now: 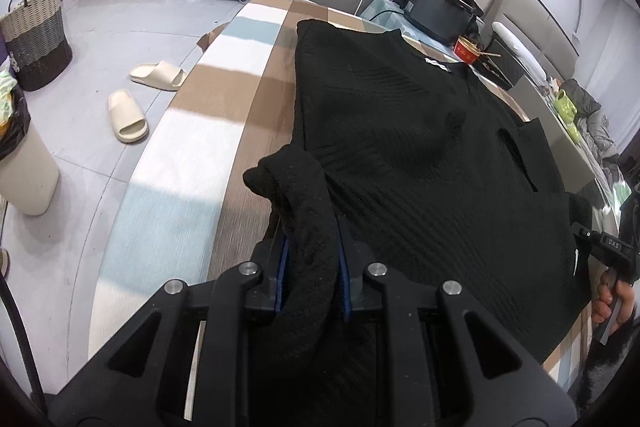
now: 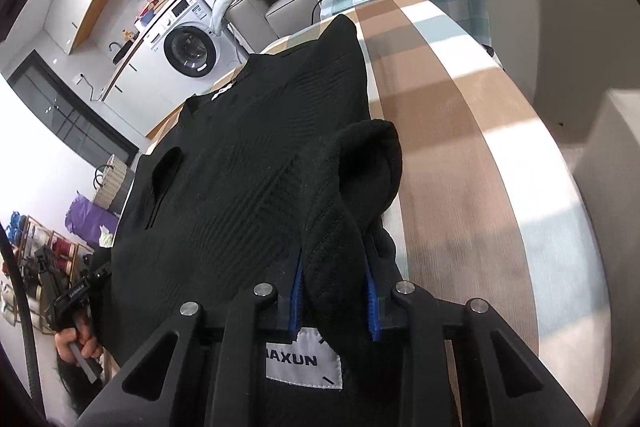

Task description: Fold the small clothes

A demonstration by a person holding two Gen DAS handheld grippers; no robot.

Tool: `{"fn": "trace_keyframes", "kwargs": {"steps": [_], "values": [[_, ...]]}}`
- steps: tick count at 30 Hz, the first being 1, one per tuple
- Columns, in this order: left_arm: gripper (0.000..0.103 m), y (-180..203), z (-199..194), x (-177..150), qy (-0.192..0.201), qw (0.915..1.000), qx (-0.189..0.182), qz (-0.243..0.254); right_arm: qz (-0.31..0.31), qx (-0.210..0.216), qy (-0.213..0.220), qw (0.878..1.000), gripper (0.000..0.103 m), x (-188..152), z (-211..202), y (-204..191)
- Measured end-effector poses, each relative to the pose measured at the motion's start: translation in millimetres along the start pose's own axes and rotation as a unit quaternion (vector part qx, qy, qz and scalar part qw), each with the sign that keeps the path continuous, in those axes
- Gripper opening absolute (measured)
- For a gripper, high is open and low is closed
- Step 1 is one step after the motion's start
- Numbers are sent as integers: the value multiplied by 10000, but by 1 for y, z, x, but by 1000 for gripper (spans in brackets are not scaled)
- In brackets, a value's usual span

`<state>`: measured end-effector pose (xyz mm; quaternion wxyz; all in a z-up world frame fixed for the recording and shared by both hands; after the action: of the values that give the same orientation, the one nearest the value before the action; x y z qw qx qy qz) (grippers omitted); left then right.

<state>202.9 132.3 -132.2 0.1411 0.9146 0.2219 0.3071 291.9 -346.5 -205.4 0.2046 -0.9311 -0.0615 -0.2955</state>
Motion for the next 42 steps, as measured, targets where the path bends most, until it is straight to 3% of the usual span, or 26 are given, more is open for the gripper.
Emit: {"fn": "trace_keyframes", "kwargs": {"steps": [10,13,15,23,25,27,32,36,42], "values": [[16,-17,-55,-65,-7,9998,58,176,67,62,-13,10000,20,-60,-49,-4],[24,-24,-67,-72,44,9998,142,124,-65,-5,-7,10000,24,-69,-62,-7],[30,-30,-78,-74,41,9999,133,7,-48,-68,-59,9999,27,-71,-67,-4],[30,-40,-108,-90,-85,9997,-27,-216,-463,212,32,9987,31,-73,-86,-10],[30,-37,-116,-94,-66,9998,-77,-158,-725,336,112,9967,31,-74,-89,-22],[30,-32,-124,-98,-34,9998,-150,-90,-990,503,296,9934,22,-70,-92,-36],[30,-18,-144,-108,86,9996,-247,143,-1069,724,373,9909,23,-67,-89,-45],[30,-23,-143,-115,10,9999,47,160,-946,548,184,9938,23,-69,-80,-34],[30,-25,-162,-115,97,9998,7,186,-902,478,181,9946,27,-71,-83,-28]]}}
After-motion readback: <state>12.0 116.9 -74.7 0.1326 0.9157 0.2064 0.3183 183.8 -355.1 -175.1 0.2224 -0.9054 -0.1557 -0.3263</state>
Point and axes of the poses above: each gripper's, at about its wrist camera, not at the fingertips, and z roughly the way its jaws point, y to its right, x to its top, the point moved 9 cm from there along z, roughly the way its jaws point, and after that the axes turned 12 degrees about -z, right-handed, at the moved point
